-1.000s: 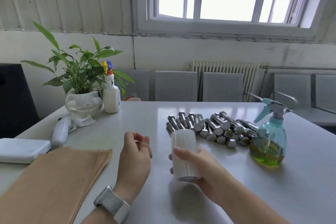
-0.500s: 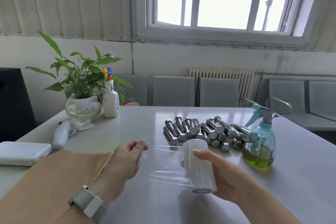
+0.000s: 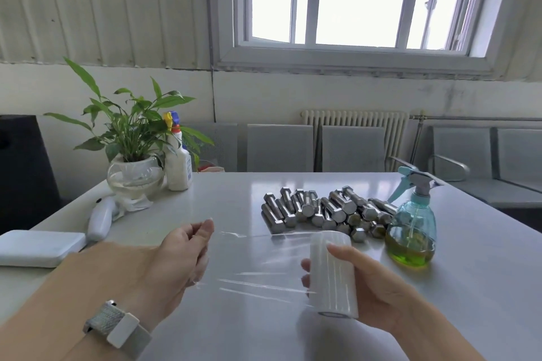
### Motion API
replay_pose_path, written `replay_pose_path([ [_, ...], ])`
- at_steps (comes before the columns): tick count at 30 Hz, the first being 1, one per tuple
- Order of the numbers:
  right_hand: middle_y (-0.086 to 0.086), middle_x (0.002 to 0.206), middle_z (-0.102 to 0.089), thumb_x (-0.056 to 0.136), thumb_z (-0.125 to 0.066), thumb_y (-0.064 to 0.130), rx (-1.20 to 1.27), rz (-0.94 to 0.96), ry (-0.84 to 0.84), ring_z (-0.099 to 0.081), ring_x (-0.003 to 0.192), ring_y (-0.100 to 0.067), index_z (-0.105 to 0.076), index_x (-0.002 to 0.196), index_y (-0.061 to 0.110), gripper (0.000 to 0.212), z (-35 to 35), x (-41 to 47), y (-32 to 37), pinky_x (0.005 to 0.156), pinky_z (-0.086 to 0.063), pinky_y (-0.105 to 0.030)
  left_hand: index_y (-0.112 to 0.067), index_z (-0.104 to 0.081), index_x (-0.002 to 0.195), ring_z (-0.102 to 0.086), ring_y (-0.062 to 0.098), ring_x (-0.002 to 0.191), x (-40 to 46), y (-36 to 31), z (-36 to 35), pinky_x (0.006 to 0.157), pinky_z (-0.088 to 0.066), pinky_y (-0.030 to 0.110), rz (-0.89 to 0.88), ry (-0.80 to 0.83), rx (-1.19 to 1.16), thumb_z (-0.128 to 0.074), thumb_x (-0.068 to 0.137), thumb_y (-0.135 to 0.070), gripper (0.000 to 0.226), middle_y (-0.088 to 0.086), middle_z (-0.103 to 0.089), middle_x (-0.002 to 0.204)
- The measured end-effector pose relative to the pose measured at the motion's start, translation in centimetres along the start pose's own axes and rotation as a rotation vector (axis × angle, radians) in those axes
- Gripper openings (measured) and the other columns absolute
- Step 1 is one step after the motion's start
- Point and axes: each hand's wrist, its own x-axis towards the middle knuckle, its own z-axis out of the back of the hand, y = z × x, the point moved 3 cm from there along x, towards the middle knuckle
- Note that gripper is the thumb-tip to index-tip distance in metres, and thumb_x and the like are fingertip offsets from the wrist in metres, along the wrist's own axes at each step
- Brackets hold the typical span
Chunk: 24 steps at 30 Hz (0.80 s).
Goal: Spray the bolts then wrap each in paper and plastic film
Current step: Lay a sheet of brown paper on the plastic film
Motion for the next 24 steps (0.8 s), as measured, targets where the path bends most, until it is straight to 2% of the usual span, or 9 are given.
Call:
replay_pose_path([
  [2,-0.028,0.113,-0.062,0.055,-0.082,0.012,0.011,-0.002,0.041,-0.064,0.096,-0.040,-0.072,0.108,-0.006,0.057,0.5,-0.8,0.5,0.083,-0.054,-0.053,-0.001,-0.061,0.098,-0.019,0.009,0.029,-0.5,-0.1,0.3,0.034,-0.015,0.015,0.075,0.059,0.082,-0.058,0.082,-0.046,0.048,0.000,-0.025,0.048],
  [4,-0.029,0.108,-0.062,0.048,-0.085,0.007,0.003,0.001,0.038,-0.063,0.095,-0.041,-0.070,0.111,-0.007,0.066,1.1,-1.2,1.0,0.089,-0.050,-0.055,0.001,-0.066,0.096,-0.019,0.010,0.031,-1.0,0.0,0.5,0.036,-0.015,0.015,0.174,0.130,0.184,-0.061,0.078,-0.050,0.054,0.000,-0.024,0.045],
  [7,-0.023,0.091,-0.066,0.030,-0.101,0.019,-0.043,0.004,-0.040,-0.067,0.081,-0.036,-0.064,0.116,-0.004,0.097,1.9,-1.5,1.1,0.081,-0.054,-0.050,0.000,-0.056,0.080,-0.018,0.010,0.029,-1.2,-0.2,0.7,0.038,-0.012,0.012,0.216,0.108,0.136,-0.060,0.085,-0.040,0.041,0.000,-0.024,0.047],
  [10,-0.027,0.102,-0.069,0.030,-0.101,0.022,-0.019,0.023,-0.105,-0.068,0.097,-0.041,-0.056,0.124,-0.004,0.107,2.1,-1.5,1.0,0.087,-0.055,-0.055,-0.007,-0.044,0.071,-0.018,0.008,0.025,-1.2,-0.7,0.5,0.041,-0.010,0.012,0.205,0.079,-0.009,-0.051,0.097,-0.031,0.036,0.002,-0.027,0.049],
  [12,-0.030,0.117,-0.065,0.036,-0.099,0.023,-0.004,0.029,-0.085,-0.066,0.102,-0.042,-0.052,0.128,-0.003,0.107,2.0,-1.5,0.8,0.089,-0.054,-0.054,-0.011,-0.039,0.067,-0.018,0.007,0.025,-1.2,-0.9,0.4,0.039,-0.010,0.012,0.215,0.109,-0.074,-0.046,0.100,-0.031,0.039,0.001,-0.027,0.048],
  [15,-0.027,0.110,-0.066,0.042,-0.097,0.025,0.024,0.010,-0.084,-0.067,0.086,-0.040,-0.056,0.127,-0.002,0.099,2.8,-1.8,0.9,0.082,-0.055,-0.050,-0.013,-0.037,0.070,-0.018,0.007,0.026,-1.5,-1.1,0.5,0.036,-0.013,0.012,0.245,0.155,-0.143,-0.043,0.100,-0.031,0.036,0.001,-0.025,0.049],
  [18,-0.028,0.106,-0.063,0.044,-0.092,0.018,0.037,-0.022,-0.034,-0.065,0.089,-0.041,-0.065,0.117,-0.011,0.083,3.4,-2.5,1.4,0.087,-0.050,-0.051,-0.014,-0.037,0.071,-0.017,0.006,0.026,-1.7,-1.3,1.3,0.034,-0.013,0.012,0.266,0.166,-0.205,-0.046,0.093,-0.033,0.031,0.000,-0.019,0.052],
  [21,-0.024,0.096,-0.066,0.038,-0.098,0.016,0.076,0.001,-0.039,-0.068,0.078,-0.037,-0.070,0.110,-0.009,0.081,4.4,-2.9,1.7,0.070,-0.059,-0.049,-0.016,-0.038,0.070,-0.019,0.005,0.026,-1.7,-1.4,2.1,0.030,-0.017,0.011,0.285,0.185,-0.280,-0.049,0.087,-0.032,0.026,-0.004,-0.020,0.051],
  [24,-0.027,0.110,-0.066,0.037,-0.099,0.014,0.080,0.037,-0.081,-0.067,0.101,-0.045,-0.063,0.117,-0.008,0.091,5.0,-2.8,1.6,0.078,-0.058,-0.057,-0.016,-0.038,0.069,-0.019,0.004,0.026,-1.7,-1.4,2.6,0.031,-0.015,0.010,0.284,0.172,-0.294,-0.049,0.087,-0.032,0.027,-0.003,-0.021,0.051],
])
